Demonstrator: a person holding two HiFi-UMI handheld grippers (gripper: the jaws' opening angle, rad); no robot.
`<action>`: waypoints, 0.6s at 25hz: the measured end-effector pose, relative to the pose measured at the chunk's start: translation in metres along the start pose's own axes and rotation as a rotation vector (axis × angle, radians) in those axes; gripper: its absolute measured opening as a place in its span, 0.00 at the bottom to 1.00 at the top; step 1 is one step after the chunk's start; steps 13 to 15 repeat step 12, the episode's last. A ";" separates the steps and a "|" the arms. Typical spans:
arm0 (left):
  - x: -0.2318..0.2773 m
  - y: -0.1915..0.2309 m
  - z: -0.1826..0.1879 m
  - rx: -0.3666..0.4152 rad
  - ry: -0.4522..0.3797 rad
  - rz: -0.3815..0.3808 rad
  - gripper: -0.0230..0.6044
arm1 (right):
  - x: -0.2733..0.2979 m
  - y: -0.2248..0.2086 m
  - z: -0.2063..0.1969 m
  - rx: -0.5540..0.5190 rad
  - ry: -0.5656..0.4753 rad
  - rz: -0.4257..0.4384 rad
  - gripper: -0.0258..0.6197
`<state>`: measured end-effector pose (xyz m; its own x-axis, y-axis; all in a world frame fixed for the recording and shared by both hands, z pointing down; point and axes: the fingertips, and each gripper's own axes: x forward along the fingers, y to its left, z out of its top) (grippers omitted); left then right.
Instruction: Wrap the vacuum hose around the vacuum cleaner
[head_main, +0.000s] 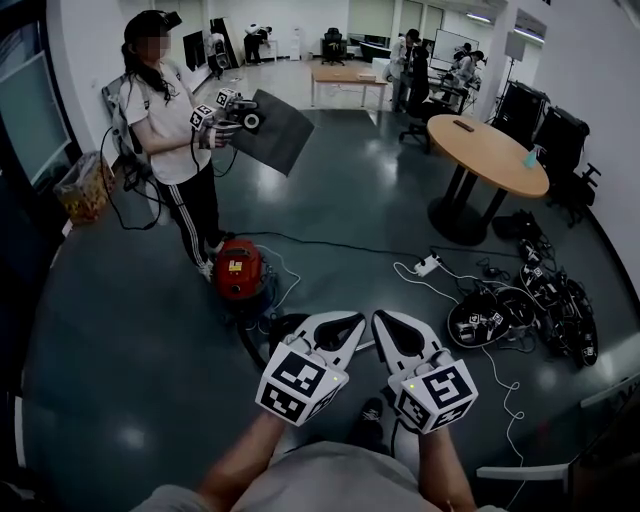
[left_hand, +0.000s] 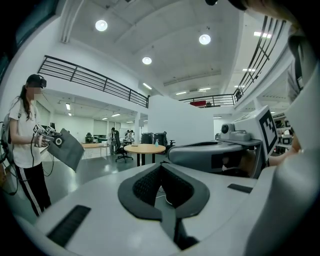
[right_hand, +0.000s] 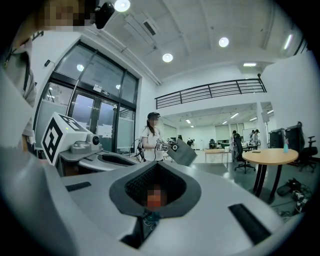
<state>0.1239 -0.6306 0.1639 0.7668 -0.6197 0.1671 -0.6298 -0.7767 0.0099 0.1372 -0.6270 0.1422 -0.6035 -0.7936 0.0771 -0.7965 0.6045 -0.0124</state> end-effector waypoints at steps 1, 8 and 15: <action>0.000 0.000 0.001 0.000 0.002 0.000 0.05 | 0.000 0.000 0.001 0.004 0.001 -0.001 0.05; -0.007 0.003 0.011 0.012 0.009 0.009 0.05 | 0.001 0.005 0.009 -0.007 0.013 0.002 0.05; -0.008 0.001 0.009 0.014 0.014 0.009 0.05 | -0.002 0.005 0.007 -0.010 0.015 0.002 0.05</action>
